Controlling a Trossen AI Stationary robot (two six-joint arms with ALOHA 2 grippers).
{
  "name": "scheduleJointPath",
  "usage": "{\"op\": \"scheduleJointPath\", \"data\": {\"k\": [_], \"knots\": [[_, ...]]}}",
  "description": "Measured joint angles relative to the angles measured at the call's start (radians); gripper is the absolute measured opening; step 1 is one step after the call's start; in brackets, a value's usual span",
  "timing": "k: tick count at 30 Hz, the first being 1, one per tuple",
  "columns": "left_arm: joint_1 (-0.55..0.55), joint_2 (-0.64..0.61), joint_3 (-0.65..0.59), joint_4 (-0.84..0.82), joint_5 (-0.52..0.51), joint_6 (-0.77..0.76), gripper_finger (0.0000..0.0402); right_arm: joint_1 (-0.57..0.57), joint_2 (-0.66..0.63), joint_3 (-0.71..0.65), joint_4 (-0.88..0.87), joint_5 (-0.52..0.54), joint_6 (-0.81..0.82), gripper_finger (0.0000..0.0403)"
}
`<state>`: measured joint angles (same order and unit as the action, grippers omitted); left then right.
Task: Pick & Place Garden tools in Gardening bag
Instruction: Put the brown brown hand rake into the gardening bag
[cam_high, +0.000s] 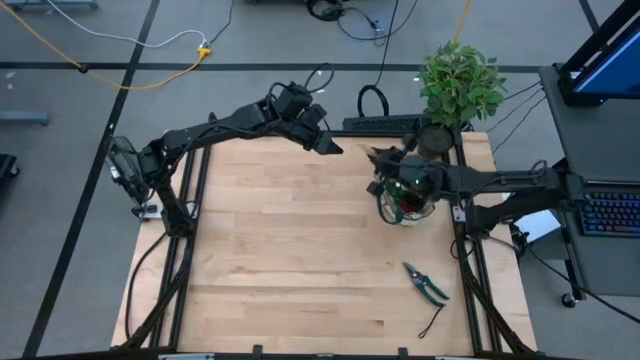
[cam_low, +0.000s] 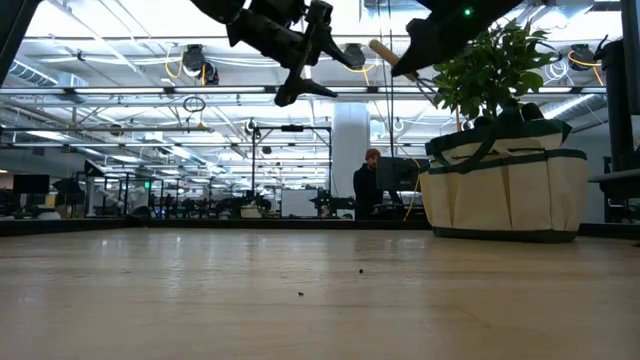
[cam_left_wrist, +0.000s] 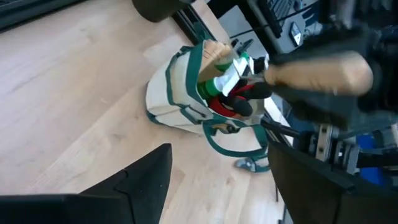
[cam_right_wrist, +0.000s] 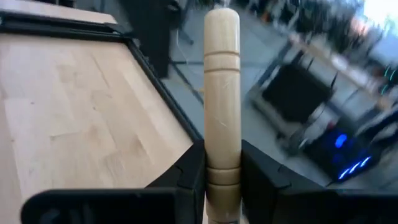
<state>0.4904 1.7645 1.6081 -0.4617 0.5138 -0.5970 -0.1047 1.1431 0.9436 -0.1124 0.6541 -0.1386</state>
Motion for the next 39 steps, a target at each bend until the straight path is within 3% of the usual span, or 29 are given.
{"op": "scheduleJointPath", "data": {"k": [6,13,19,25,31,39], "knots": [[-0.002,0.000,0.000,-0.003,-0.025,0.013,0.0277,-0.146,-0.015,-0.001,-0.120,-0.230,0.265,0.0063],[-0.002,0.000,0.000,-0.025,-0.025,0.036,0.0268,-0.234,0.017,-0.002,-0.131,-0.371,0.340,0.0063],[-0.008,0.000,0.000,-0.055,-0.026,0.059,0.0265,-0.269,0.010,-0.020,-0.169,-0.386,0.319,0.0063],[-0.008,0.000,0.000,-0.060,-0.026,0.070,0.0264,-0.282,0.009,-0.129,-0.067,-0.475,0.392,0.0063],[-0.008,0.000,0.000,-0.061,-0.027,0.075,0.0264,-0.282,0.009,-0.212,0.011,-0.475,0.450,0.0063],[-0.008,0.000,0.000,-0.061,-0.028,0.075,0.0264,-0.282,-0.018,-0.219,0.000,-0.475,0.509,0.0063]]}}
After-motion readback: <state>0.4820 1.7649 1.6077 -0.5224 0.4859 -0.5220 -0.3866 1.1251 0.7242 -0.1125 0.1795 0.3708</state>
